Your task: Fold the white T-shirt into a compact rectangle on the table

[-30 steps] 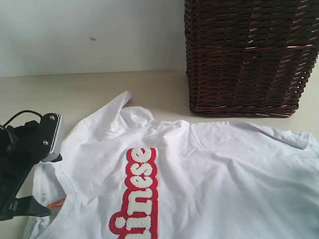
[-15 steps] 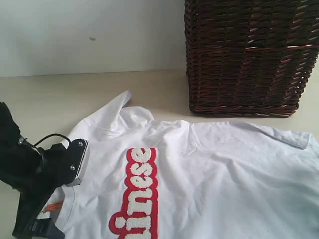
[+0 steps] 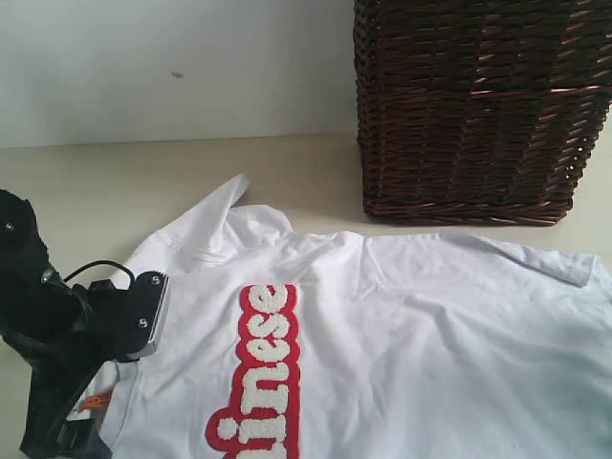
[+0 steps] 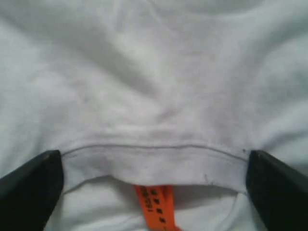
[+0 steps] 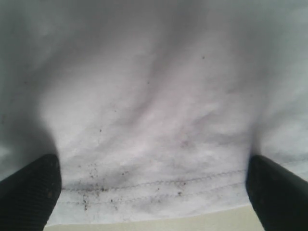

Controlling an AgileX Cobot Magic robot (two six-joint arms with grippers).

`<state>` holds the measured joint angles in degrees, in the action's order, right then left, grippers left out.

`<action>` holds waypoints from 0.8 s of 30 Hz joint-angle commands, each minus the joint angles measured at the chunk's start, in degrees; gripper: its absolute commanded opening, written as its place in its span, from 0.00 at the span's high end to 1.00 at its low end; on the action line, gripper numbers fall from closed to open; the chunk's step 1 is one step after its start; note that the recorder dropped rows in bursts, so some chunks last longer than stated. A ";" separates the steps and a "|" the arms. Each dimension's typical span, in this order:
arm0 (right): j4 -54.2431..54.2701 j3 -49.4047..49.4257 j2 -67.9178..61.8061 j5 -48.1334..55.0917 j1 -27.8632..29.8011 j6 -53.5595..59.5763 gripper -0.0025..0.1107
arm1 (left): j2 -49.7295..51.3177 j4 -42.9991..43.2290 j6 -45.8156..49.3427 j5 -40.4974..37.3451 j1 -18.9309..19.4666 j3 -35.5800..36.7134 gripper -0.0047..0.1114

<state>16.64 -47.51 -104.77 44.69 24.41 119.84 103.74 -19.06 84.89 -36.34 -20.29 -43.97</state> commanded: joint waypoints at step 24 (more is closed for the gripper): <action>2.93 0.28 -0.64 1.37 0.23 -1.70 0.07 | 3.92 2.34 -5.21 1.05 0.01 1.32 0.05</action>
<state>19.13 -47.51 -104.90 44.81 24.41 118.86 103.91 -18.94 82.81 -35.76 -20.29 -44.01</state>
